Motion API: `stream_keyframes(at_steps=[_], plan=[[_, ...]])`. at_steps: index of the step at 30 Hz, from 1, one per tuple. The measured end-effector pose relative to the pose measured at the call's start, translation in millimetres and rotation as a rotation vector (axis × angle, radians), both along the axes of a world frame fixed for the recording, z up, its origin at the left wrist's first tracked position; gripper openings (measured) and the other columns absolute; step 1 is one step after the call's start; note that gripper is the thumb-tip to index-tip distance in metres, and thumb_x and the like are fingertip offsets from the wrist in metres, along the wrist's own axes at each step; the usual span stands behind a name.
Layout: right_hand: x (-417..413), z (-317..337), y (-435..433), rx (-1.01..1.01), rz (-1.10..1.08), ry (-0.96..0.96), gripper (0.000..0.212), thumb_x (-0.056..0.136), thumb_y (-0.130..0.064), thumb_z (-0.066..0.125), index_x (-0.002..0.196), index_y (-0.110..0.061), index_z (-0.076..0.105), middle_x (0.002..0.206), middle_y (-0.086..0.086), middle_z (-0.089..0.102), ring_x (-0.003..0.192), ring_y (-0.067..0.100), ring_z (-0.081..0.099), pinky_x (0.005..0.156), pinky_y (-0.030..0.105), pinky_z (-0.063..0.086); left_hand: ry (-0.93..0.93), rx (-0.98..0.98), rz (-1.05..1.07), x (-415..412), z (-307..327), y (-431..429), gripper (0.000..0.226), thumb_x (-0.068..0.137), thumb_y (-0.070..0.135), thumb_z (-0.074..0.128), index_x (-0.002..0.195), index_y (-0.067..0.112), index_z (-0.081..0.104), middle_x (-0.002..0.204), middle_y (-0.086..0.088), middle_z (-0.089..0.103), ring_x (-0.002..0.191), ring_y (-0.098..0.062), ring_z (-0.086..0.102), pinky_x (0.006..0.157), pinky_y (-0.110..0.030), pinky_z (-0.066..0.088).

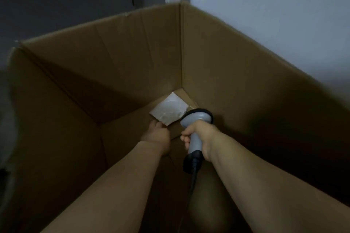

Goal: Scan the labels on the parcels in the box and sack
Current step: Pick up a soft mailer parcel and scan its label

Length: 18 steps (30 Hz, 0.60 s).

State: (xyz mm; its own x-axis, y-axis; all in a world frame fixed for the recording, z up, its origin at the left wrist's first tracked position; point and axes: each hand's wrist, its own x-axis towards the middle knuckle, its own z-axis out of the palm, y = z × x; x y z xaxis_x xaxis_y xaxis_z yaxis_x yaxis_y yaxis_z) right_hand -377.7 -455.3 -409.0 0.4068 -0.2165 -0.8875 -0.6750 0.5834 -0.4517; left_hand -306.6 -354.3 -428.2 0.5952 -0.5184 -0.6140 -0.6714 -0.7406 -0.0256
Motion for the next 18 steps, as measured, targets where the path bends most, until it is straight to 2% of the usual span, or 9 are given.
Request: stream_keyframes(at_steps=[4, 6, 8, 11, 13, 14, 16, 18], plan=[[17.8, -38.6, -19.1, -0.061, -0.074, 0.026, 0.015, 0.092, 0.002, 0.051, 0.105, 0.006, 0.058, 0.055, 0.010, 0.053, 0.023, 0.012, 0.042, 0.031, 0.018, 0.039, 0.019, 0.050, -0.048, 21.9, -49.7, -18.4, 0.043, 0.095, 0.020, 0.052, 0.137, 0.015, 0.051, 0.158, -0.010, -0.015, 0.144, -0.031, -0.019, 0.116, -0.045, 0.019], [21.8, -44.8, -33.1, -0.059, -0.042, 0.054, 0.014, 0.094, 0.000, 0.049, 0.106, 0.004, 0.056, 0.061, 0.010, 0.051, 0.033, 0.014, 0.045, 0.039, 0.027, 0.041, 0.035, 0.072, -0.056, 31.6, -69.6, -28.6, 0.041, 0.095, 0.019, 0.049, 0.136, 0.020, 0.052, 0.157, -0.010, -0.024, 0.142, -0.033, -0.026, 0.115, -0.048, 0.019], [23.9, -52.3, -41.6, -0.044, -0.035, 0.064, 0.010, 0.094, 0.001, 0.049, 0.102, 0.003, 0.054, 0.063, 0.010, 0.050, 0.044, 0.015, 0.045, 0.046, 0.029, 0.040, 0.025, 0.066, -0.062, 41.7, -90.2, -39.8, 0.039, 0.097, 0.022, 0.046, 0.135, 0.024, 0.052, 0.155, -0.011, -0.028, 0.140, -0.034, -0.030, 0.115, -0.050, 0.016], [21.0, -65.4, -38.4, -0.026, -0.052, 0.049, 0.004, 0.090, 0.002, 0.052, 0.089, 0.003, 0.056, 0.060, 0.010, 0.053, 0.030, 0.012, 0.046, 0.039, 0.025, 0.042, 0.060, 0.059, -0.029, 56.7, -113.9, -52.1, 0.045, 0.098, 0.028, 0.045, 0.142, 0.021, 0.044, 0.154, -0.009, -0.030, 0.139, -0.033, -0.032, 0.115, -0.051, 0.011], [19.7, -75.3, -33.9, -0.019, -0.065, 0.013, 0.006, 0.088, 0.004, 0.052, 0.084, 0.004, 0.055, 0.057, 0.010, 0.051, 0.024, 0.011, 0.043, 0.034, 0.017, 0.040, 0.068, 0.056, 0.033, 62.3, -124.2, -56.7, 0.055, 0.101, 0.032, 0.037, 0.150, 0.010, 0.025, 0.158, -0.013, -0.018, 0.143, -0.034, -0.023, 0.117, -0.049, 0.004], [19.9, -79.0, -33.0, -0.015, -0.084, -0.006, 0.007, 0.087, 0.004, 0.053, 0.081, 0.004, 0.055, 0.056, 0.010, 0.051, 0.024, 0.011, 0.042, 0.033, 0.015, 0.039, 0.041, 0.040, 0.056, 62.1, -124.8, -57.9, 0.057, 0.102, 0.032, 0.033, 0.150, 0.004, 0.020, 0.159, -0.018, -0.004, 0.145, -0.035, -0.011, 0.117, -0.046, 0.002], [20.2, -80.4, -31.0, -0.028, -0.124, -0.023, 0.005, 0.084, 0.005, 0.055, 0.080, 0.004, 0.056, 0.057, 0.010, 0.054, 0.027, 0.011, 0.045, 0.034, 0.015, 0.040, -0.007, -0.149, 0.183, 59.6, -119.3, -58.0, 0.052, 0.102, 0.029, 0.034, 0.144, -0.002, 0.029, 0.151, -0.020, 0.027, 0.142, -0.033, 0.020, 0.116, -0.039, 0.012], [19.4, -71.4, -28.9, -0.054, -0.149, -0.027, 0.003, 0.082, 0.006, 0.057, 0.081, 0.004, 0.059, 0.057, 0.010, 0.057, 0.030, 0.011, 0.047, 0.034, 0.016, 0.041, -0.049, -0.386, 0.429, 55.8, -102.8, -56.6, 0.038, 0.100, 0.020, 0.043, 0.135, 0.004, 0.043, 0.139, -0.016, 0.044, 0.130, -0.028, 0.041, 0.107, -0.035, 0.031]])
